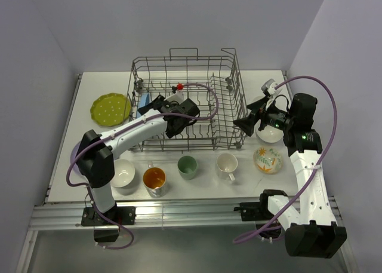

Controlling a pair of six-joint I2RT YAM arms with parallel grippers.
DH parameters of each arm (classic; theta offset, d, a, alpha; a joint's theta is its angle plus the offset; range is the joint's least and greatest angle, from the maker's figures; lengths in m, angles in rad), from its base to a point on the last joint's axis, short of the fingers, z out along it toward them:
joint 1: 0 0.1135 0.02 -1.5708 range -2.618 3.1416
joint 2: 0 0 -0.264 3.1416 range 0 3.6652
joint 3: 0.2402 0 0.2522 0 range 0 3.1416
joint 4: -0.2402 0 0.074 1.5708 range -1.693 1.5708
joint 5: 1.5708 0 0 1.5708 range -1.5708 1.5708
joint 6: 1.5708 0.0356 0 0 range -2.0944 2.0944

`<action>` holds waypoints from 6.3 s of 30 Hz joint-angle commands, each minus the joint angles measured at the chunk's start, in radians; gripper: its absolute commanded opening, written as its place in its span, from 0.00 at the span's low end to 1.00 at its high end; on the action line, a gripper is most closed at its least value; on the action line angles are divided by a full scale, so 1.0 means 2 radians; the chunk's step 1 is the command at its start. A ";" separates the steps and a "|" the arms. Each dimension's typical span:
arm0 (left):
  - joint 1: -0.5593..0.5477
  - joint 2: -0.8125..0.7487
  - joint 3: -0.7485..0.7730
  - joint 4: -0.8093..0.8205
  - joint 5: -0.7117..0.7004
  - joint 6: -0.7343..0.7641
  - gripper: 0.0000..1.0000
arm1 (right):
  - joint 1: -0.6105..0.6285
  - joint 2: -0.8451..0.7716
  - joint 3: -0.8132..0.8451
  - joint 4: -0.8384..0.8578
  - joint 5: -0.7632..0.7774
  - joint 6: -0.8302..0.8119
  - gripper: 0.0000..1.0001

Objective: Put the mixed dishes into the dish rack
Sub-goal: Insert the plate into the dish rack, then grab a plate with the left arm, then pass the plate from the left arm to the right

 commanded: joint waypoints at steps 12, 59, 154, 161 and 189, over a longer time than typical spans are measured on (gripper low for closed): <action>0.001 -0.002 0.015 -0.056 0.067 -0.067 0.91 | -0.003 -0.010 0.005 0.005 -0.005 -0.004 1.00; 0.689 -0.405 -0.343 0.199 0.649 -0.326 0.89 | 0.213 0.102 0.172 -0.122 0.106 -0.103 1.00; 0.701 -0.423 -0.239 0.187 0.687 -0.350 0.00 | 0.300 0.140 0.184 -0.153 0.043 -0.183 0.99; 0.700 -0.404 -0.210 0.205 0.727 -0.363 0.00 | 0.384 0.189 0.258 -0.196 0.110 -0.237 0.99; 0.525 -0.354 -0.157 0.238 0.797 -0.408 0.00 | 0.582 0.334 0.424 -0.107 0.375 -0.426 0.97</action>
